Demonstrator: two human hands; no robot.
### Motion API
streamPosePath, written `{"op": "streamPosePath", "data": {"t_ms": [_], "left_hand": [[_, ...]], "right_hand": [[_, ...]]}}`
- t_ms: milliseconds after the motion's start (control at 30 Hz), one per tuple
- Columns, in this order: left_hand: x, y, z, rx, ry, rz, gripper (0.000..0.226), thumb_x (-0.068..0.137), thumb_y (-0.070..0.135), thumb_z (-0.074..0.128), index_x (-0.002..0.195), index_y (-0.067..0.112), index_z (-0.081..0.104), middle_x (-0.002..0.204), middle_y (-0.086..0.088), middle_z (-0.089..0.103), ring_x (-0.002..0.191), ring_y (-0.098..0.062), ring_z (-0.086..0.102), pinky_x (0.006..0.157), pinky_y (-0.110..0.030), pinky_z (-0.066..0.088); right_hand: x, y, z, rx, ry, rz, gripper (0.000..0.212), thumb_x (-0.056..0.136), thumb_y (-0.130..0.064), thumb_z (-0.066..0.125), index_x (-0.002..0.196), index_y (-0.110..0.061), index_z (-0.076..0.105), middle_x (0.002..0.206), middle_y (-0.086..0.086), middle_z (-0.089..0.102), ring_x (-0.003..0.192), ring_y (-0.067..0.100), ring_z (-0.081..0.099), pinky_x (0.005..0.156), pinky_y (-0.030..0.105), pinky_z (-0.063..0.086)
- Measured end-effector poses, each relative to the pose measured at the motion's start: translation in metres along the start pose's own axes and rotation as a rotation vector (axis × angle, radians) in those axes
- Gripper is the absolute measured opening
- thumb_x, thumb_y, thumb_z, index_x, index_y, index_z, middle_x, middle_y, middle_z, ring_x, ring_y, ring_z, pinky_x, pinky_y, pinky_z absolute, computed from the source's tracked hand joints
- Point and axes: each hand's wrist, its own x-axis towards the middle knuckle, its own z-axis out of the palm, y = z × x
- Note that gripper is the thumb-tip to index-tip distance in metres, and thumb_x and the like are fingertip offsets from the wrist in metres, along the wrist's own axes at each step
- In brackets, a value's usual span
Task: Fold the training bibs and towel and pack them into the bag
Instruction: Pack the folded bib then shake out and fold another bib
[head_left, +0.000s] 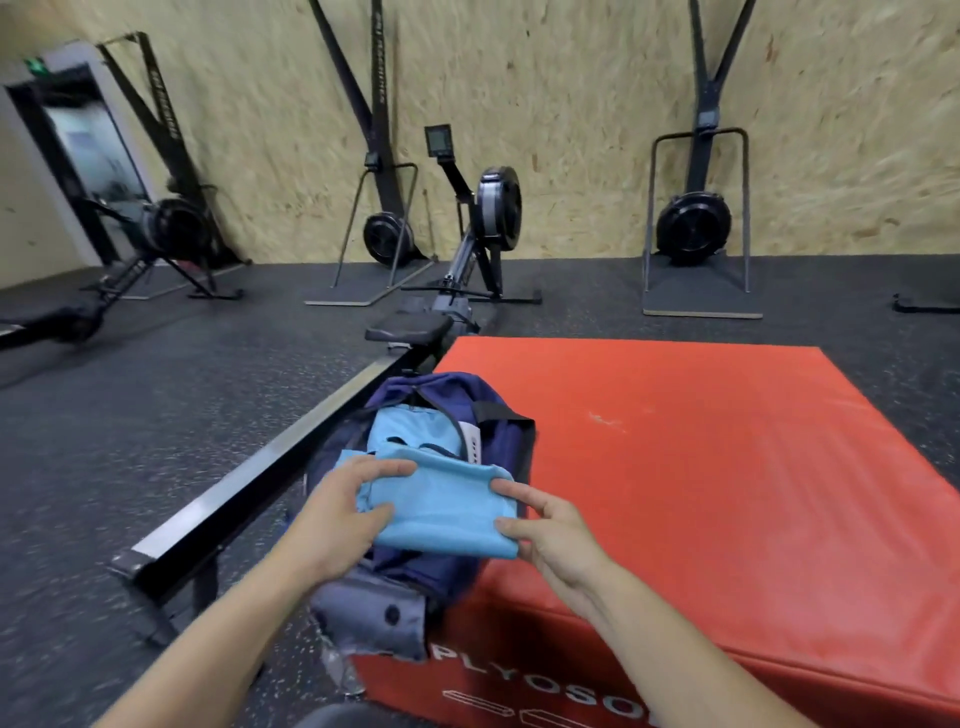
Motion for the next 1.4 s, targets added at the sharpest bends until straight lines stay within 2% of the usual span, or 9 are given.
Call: {"op": "streamPosePath", "data": {"t_ms": [100,233,567,667,767,867,1000,1133,1400], "left_hand": [[0.020,-0.017,-0.035,0.044,0.055,-0.061,0.048,0.082,-0.002,0.065,0.109,0.037,0.069,0.118,0.005,0.062,0.105,-0.006,0.061,0.084,-0.004,0.038],[0.057,-0.047,-0.061,-0.049,0.091,-0.248,0.049,0.083,-0.004,0.061,0.109,0.036,0.073,0.092,-0.006,0.066,0.063,-0.024,0.050,0.063,-0.031,0.040],[0.170,-0.114,-0.022,-0.494,0.031,-0.505,0.046,0.085,-0.011,0.053,0.098,0.025,0.079,0.114,-0.016,0.065,0.087,-0.027,0.058,0.078,-0.039,0.050],[0.185,-0.131,-0.002,-0.532,0.034,-0.421,0.053,0.079,-0.007,0.056,0.102,0.035,0.079,0.124,-0.011,0.066,0.100,-0.027,0.063,0.095,-0.045,0.052],[0.187,-0.141,0.002,-0.557,0.129,-0.285,0.059,0.067,0.005,0.059,0.112,0.039,0.074,0.133,-0.002,0.064,0.123,-0.019,0.058,0.108,-0.045,0.046],[0.186,-0.150,0.003,-0.698,0.132,-0.222,0.057,0.070,0.004,0.061,0.117,0.034,0.073,0.130,-0.007,0.066,0.120,-0.025,0.061,0.106,-0.048,0.046],[0.178,-0.165,0.023,-0.457,0.051,-0.237,0.063,0.079,-0.011,0.056,0.110,0.041,0.073,0.128,0.008,0.065,0.112,-0.008,0.063,0.084,-0.019,0.051],[0.180,-0.173,0.039,-0.310,0.105,-0.209,0.058,0.079,-0.007,0.049,0.102,0.042,0.072,0.118,0.005,0.066,0.067,-0.008,0.058,0.062,-0.022,0.045],[0.190,-0.175,0.038,0.435,0.287,-0.010,0.021,0.087,0.027,0.073,0.106,0.032,0.066,0.137,0.003,0.047,0.135,-0.026,0.037,0.103,-0.046,0.035]], "right_hand": [[0.032,0.000,0.039,0.033,-0.043,0.027,0.043,0.085,0.020,0.057,0.112,-0.011,0.069,0.102,0.012,0.072,0.079,0.019,0.070,0.063,0.026,0.056],[0.075,-0.003,0.072,0.033,-0.073,0.077,0.044,0.087,0.014,0.058,0.121,-0.011,0.068,0.105,0.009,0.069,0.077,0.012,0.067,0.064,0.021,0.054],[0.170,-0.012,0.083,-0.030,0.275,0.022,0.047,0.088,0.012,0.050,0.124,-0.015,0.066,0.101,0.004,0.063,0.076,0.015,0.057,0.056,0.019,0.047],[0.187,-0.005,0.078,-0.256,0.411,-0.195,0.055,0.084,0.009,0.049,0.126,-0.023,0.066,0.098,0.000,0.061,0.070,0.009,0.050,0.060,0.020,0.043],[0.195,0.007,0.081,-0.496,0.466,-0.467,0.056,0.083,0.005,0.053,0.126,-0.026,0.067,0.122,-0.007,0.056,0.109,0.006,0.056,0.098,0.024,0.046],[0.196,0.007,0.080,-0.530,0.460,-0.667,0.054,0.085,0.008,0.053,0.123,-0.026,0.070,0.112,-0.012,0.050,0.098,0.003,0.053,0.087,0.015,0.044],[0.196,0.021,0.067,-0.677,0.455,-0.476,0.058,0.083,0.010,0.053,0.110,-0.040,0.065,0.112,-0.010,0.053,0.097,0.005,0.055,0.093,0.026,0.048],[0.184,0.034,0.065,-0.815,0.445,-0.421,0.047,0.084,-0.003,0.060,0.113,-0.040,0.068,0.106,-0.014,0.056,0.096,0.005,0.059,0.095,0.034,0.049],[0.188,0.018,0.073,-1.341,0.457,-0.532,0.047,0.086,-0.013,0.059,0.130,-0.030,0.063,0.108,-0.009,0.049,0.107,0.017,0.052,0.088,0.040,0.049]]}}
